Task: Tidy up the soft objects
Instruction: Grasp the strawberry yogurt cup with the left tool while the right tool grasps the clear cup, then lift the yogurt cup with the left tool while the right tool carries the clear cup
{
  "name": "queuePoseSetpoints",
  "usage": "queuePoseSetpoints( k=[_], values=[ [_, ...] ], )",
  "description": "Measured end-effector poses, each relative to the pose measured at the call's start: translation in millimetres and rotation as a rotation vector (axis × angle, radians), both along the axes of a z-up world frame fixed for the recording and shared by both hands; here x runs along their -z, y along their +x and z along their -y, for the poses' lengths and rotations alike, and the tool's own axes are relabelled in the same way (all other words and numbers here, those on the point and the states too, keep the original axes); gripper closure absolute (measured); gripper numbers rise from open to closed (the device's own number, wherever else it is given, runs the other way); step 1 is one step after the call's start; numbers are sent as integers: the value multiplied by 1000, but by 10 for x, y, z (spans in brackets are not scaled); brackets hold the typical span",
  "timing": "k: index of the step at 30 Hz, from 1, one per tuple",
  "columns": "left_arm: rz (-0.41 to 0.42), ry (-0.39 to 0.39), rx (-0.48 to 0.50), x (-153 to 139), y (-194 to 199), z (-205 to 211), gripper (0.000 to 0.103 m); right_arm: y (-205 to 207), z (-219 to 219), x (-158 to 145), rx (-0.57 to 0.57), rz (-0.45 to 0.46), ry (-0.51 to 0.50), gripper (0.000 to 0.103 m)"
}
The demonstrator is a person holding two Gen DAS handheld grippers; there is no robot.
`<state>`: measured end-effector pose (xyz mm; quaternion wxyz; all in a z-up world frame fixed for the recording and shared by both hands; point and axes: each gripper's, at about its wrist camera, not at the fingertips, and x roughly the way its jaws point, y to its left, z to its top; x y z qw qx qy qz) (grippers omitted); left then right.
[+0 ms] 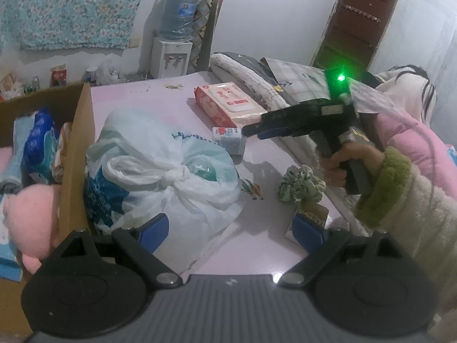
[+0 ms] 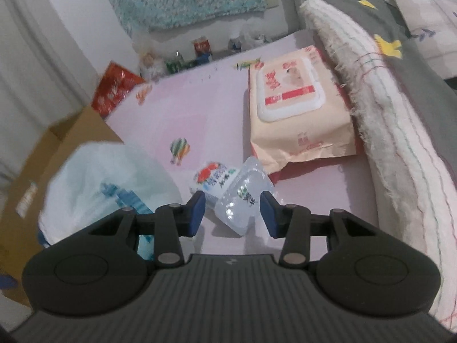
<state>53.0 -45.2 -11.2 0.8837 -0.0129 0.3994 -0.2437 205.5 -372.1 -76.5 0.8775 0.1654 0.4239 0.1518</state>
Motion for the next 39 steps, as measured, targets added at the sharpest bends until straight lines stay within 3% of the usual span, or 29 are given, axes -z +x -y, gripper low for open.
queuePoseSetpoints(
  k=[4, 8, 14, 18, 23, 27, 29, 31, 33, 34, 39],
  values=[
    [62, 60, 30, -217, 58, 66, 9, -288, 120, -174, 80, 43, 69, 53],
    [102, 125, 68, -493, 265, 235, 8, -696, 176, -253, 127, 92, 54, 41],
    [-8, 140, 142, -594, 1097, 759, 4, -1126, 141, -225, 139, 118, 65, 39],
    [-169, 155, 169, -310, 1783, 1210, 3, -1244, 91, -207, 131, 142, 78, 36],
    [-319, 277, 142, 332, 2402, 1689, 3, -1333, 144, -208, 143, 152, 114, 34],
    [-389, 361, 80, 748, 2738, 1842, 6, -1367, 185, -194, 145, 155, 121, 32],
    [-412, 346, 53, 846, 2850, 1827, 8, -1381, 216, -186, 151, 154, 130, 31],
    [-435, 329, 45, 928, 2897, 1811, 16, -1392, 245, -179, 158, 152, 135, 30],
    [-456, 330, 47, 998, 2907, 1797, 35, -1399, 269, -169, 168, 149, 136, 30],
    [-458, 335, 41, 1014, 2916, 1786, 38, -1401, 278, -163, 172, 148, 138, 30],
    [-462, 290, 12, 1045, 2914, 1681, 41, -1421, 283, -129, 186, 139, 146, 29]
  ],
)
